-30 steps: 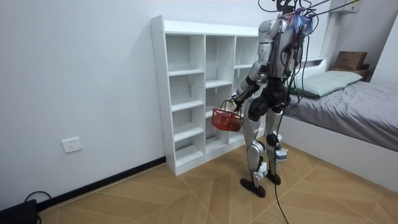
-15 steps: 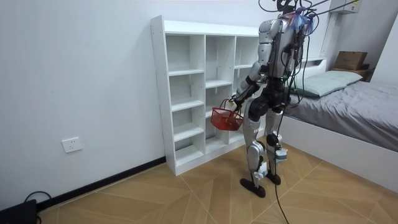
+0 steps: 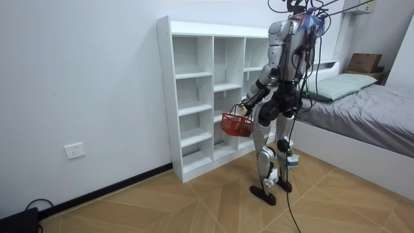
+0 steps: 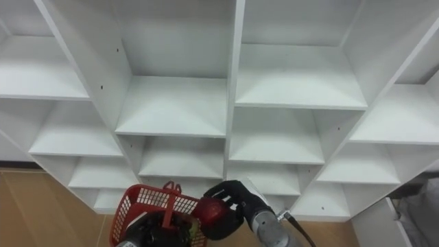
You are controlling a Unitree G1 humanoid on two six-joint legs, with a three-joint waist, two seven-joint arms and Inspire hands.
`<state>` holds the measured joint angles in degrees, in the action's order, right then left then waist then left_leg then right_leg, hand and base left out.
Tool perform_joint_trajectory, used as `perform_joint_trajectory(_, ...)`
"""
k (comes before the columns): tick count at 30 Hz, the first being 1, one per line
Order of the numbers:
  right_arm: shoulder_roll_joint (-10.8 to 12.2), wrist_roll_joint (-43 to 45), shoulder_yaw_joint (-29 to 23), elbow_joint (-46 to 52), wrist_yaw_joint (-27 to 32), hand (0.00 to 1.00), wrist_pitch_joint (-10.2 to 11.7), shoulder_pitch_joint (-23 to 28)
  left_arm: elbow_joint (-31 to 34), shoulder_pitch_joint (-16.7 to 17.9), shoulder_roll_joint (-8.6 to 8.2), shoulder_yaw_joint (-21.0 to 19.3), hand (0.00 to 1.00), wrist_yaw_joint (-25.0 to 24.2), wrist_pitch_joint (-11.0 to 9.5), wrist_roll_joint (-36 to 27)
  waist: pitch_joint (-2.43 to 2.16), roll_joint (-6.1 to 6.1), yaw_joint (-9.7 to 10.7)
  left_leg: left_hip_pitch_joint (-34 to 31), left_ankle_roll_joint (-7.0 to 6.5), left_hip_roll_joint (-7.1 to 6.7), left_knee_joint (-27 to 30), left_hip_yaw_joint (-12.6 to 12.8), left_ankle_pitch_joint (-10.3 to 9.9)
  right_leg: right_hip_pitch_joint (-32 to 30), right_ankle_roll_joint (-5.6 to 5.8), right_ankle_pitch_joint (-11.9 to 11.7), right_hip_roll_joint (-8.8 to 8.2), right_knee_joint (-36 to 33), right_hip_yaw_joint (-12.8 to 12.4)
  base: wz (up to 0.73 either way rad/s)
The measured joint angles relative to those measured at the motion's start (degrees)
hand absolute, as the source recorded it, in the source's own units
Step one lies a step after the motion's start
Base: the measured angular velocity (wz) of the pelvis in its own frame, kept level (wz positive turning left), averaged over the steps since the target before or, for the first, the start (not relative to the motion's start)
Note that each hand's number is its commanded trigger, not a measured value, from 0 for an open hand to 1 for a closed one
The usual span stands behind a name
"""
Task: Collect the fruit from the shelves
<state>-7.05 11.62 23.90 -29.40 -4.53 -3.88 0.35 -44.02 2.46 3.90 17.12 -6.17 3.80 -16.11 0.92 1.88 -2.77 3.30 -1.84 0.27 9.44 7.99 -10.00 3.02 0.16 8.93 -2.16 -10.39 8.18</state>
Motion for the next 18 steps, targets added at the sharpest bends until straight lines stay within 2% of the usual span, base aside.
perform_joint_trajectory(11, 0.1, -0.1, 0.9, 0.4, 0.0, 1.0, 0.0, -1.1, 0.0, -0.2, -0.03, 0.0, 1.0, -1.5, 0.0, 0.1, 0.09, -0.16, -2.1, -0.6, 0.01, -0.06, 0.0, -0.6, 0.0, 0.1, 0.0, 0.0, -0.15, 0.6, 1.7, 0.05)
perform_joint_trajectory(18, 0.1, -0.2, 0.9, 0.2, 0.0, 1.0, 0.0, -1.6, 0.0, -0.2, -0.17, -0.1, 1.0, -1.7, 0.0, 0.1, 0.09, -0.17, -2.3, -0.7, 0.02, -0.06, 0.0, -0.9, 0.0, 0.3, 0.0, 0.0, -0.24, 0.6, 2.3, 0.03)
